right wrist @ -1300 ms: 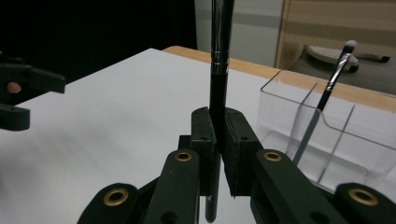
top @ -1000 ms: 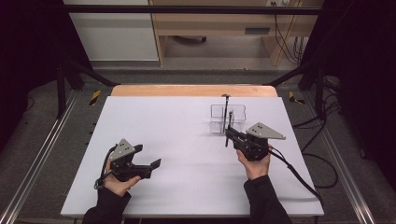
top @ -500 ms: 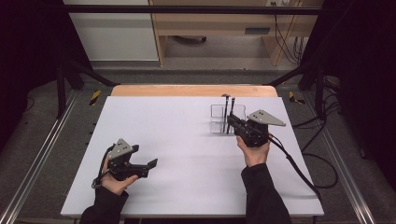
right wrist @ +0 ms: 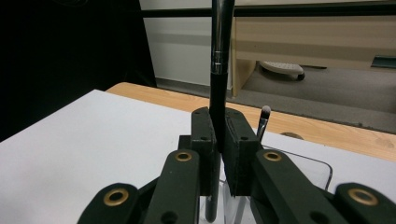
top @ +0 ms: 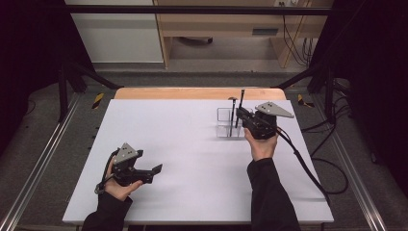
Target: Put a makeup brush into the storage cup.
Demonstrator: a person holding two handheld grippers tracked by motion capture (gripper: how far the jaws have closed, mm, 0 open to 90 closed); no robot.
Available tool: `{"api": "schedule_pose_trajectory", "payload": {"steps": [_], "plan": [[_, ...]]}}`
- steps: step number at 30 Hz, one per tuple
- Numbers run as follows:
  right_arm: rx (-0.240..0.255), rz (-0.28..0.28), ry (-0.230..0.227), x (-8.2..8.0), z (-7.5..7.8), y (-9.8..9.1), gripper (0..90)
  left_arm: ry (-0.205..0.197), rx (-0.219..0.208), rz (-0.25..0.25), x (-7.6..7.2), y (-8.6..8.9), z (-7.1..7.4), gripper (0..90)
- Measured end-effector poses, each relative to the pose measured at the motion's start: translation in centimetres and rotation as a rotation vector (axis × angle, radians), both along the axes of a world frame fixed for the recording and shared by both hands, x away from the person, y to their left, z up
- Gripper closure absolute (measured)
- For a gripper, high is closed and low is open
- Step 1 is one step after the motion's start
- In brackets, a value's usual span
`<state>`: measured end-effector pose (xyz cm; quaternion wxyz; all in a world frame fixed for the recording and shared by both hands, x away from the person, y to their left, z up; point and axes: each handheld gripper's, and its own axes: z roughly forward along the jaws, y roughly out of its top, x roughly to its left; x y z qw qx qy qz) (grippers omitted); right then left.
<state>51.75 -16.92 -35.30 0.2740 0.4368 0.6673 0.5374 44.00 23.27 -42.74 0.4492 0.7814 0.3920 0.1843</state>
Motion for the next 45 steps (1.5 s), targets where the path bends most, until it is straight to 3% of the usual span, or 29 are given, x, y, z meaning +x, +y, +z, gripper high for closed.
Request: {"api": "schedule_pose_trajectory", "payload": {"steps": [22,45], "plan": [[-0.005,-0.076,0.011,3.2,-0.3,0.1,84.2,0.005,0.011,-0.004,0.1,-0.1,-0.1,7.1],[-0.025,-0.118,0.045,5.7,-2.1,0.7,84.3,0.010,0.026,-0.012,0.1,-0.3,-0.2,7.1]]}}
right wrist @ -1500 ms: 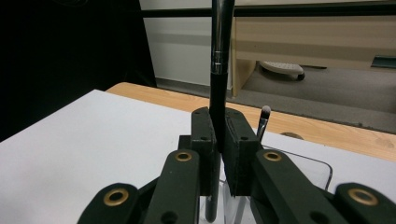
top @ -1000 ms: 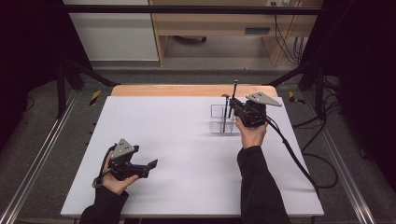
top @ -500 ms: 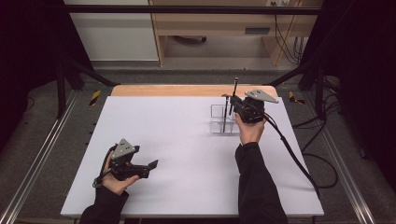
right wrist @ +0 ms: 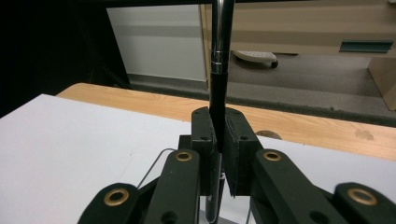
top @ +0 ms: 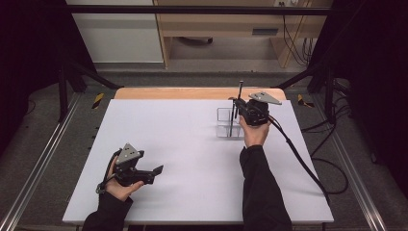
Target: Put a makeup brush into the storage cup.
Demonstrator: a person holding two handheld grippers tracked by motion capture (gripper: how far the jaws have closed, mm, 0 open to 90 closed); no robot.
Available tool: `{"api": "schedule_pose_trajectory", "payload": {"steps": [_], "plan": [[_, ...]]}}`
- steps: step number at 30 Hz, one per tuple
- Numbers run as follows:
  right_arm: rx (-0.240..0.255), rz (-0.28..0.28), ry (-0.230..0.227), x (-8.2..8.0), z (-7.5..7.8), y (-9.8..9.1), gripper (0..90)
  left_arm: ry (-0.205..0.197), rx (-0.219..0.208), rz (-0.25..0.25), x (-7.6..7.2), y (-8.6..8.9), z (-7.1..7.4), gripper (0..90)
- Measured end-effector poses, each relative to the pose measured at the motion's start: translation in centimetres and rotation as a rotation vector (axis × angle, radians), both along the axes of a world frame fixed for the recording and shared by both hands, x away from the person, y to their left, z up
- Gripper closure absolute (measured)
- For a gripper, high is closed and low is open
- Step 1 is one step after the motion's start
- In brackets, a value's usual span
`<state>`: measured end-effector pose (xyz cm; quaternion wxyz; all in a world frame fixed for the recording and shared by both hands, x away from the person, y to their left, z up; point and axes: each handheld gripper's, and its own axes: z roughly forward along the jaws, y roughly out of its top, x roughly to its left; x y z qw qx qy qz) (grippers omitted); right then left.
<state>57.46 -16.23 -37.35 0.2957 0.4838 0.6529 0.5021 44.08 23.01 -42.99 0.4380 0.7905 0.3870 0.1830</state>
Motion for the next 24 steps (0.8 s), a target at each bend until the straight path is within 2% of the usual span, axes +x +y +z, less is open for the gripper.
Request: {"api": "schedule_pose_trajectory", "payload": {"steps": [11,24], "plan": [[-0.003,0.002,0.022,0.3,-1.2,0.7,84.3,-0.001,0.001,0.001,0.0,0.0,0.0,7.1],[-0.011,-0.001,0.050,0.3,-2.7,0.4,84.3,-0.001,0.008,-0.003,0.0,-0.1,-0.1,7.2]]}}
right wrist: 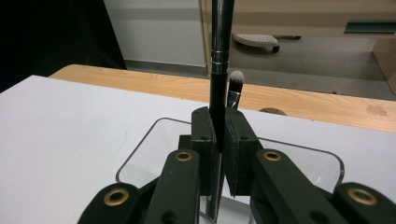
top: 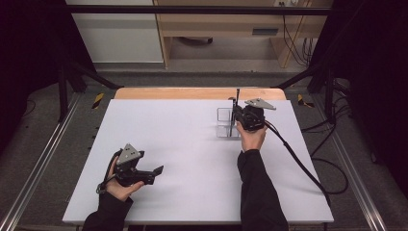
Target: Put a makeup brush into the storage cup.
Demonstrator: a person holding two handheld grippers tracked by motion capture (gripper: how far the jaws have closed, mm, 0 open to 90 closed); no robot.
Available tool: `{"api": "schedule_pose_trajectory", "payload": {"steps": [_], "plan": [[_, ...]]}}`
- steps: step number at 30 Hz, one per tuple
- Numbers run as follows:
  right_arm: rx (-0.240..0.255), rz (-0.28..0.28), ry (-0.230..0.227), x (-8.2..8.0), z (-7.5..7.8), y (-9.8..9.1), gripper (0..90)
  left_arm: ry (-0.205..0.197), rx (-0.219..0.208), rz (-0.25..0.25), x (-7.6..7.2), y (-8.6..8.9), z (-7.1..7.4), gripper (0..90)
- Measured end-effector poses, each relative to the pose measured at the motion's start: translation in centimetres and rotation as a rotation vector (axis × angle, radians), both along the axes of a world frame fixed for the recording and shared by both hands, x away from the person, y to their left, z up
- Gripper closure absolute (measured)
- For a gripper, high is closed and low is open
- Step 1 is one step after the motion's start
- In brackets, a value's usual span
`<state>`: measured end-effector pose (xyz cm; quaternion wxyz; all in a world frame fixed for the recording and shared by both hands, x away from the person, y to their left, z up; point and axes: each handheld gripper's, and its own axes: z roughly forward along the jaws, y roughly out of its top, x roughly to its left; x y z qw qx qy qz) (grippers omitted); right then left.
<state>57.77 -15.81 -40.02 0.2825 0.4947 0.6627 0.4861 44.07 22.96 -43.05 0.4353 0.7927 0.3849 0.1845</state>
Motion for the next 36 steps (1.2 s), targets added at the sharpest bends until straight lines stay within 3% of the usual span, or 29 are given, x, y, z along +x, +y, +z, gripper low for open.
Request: {"api": "schedule_pose_trajectory", "payload": {"steps": [23,36], "plan": [[0.001,-0.008,0.052,0.0,-1.4,-0.3,83.8,0.003,0.006,-0.005,0.0,-0.2,-0.2,7.4],[0.006,0.017,0.030,-1.3,-0.5,-0.4,75.8,0.002,0.005,-0.002,0.0,-0.1,-0.1,7.6]]}}
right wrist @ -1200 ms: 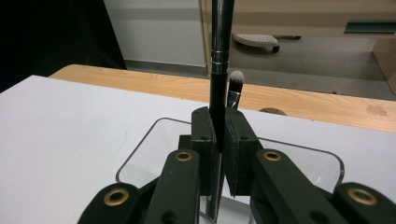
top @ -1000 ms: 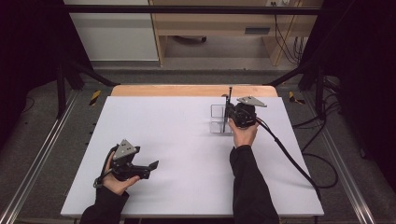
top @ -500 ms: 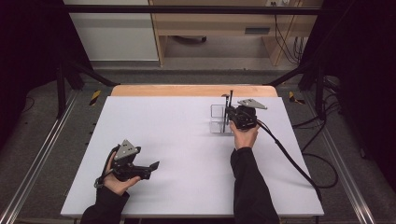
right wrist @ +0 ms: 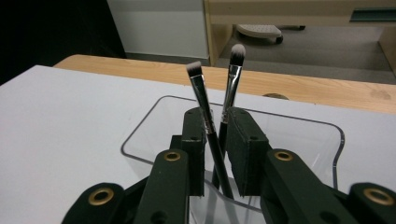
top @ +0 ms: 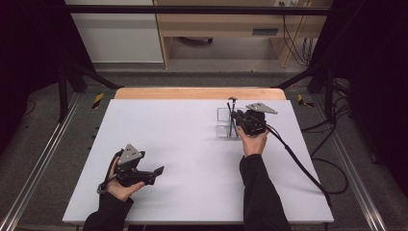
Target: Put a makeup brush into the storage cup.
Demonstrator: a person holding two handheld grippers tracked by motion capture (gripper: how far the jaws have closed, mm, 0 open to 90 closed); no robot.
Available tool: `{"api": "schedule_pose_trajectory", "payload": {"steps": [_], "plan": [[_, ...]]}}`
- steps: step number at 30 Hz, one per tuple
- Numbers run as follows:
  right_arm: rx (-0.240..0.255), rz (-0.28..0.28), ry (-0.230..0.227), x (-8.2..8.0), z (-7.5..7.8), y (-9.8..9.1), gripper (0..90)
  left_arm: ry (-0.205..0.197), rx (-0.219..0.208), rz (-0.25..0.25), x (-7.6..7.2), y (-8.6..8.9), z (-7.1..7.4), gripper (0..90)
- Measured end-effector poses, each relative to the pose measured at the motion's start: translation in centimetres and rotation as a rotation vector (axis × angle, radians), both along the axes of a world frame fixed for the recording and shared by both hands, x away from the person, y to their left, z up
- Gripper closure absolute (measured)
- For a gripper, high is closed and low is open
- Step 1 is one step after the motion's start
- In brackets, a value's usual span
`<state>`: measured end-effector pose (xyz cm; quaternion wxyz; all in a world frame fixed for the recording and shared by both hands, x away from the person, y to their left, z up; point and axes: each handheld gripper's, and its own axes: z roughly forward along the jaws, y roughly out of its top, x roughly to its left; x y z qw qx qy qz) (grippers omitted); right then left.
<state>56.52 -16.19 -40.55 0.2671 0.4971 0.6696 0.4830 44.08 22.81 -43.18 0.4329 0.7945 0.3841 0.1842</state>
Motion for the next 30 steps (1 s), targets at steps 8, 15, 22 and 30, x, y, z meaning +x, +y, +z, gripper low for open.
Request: {"api": "schedule_pose_trajectory", "payload": {"steps": [8,15,22,30], "plan": [[0.032,0.060,-0.023,-2.0,0.4,-0.3,60.4,-0.011,-0.011,0.005,-0.1,0.1,0.1,7.5],[0.026,0.125,-0.025,-3.9,0.4,-0.6,45.4,-0.019,-0.019,0.011,-0.1,0.3,0.2,7.4],[0.036,0.168,-0.025,-6.1,0.4,-0.9,32.1,-0.021,-0.026,0.012,-0.1,0.4,0.2,7.2],[0.025,0.216,-0.036,-7.9,0.5,-1.0,19.2,-0.021,-0.039,0.018,-0.2,0.7,0.2,6.8]]}}
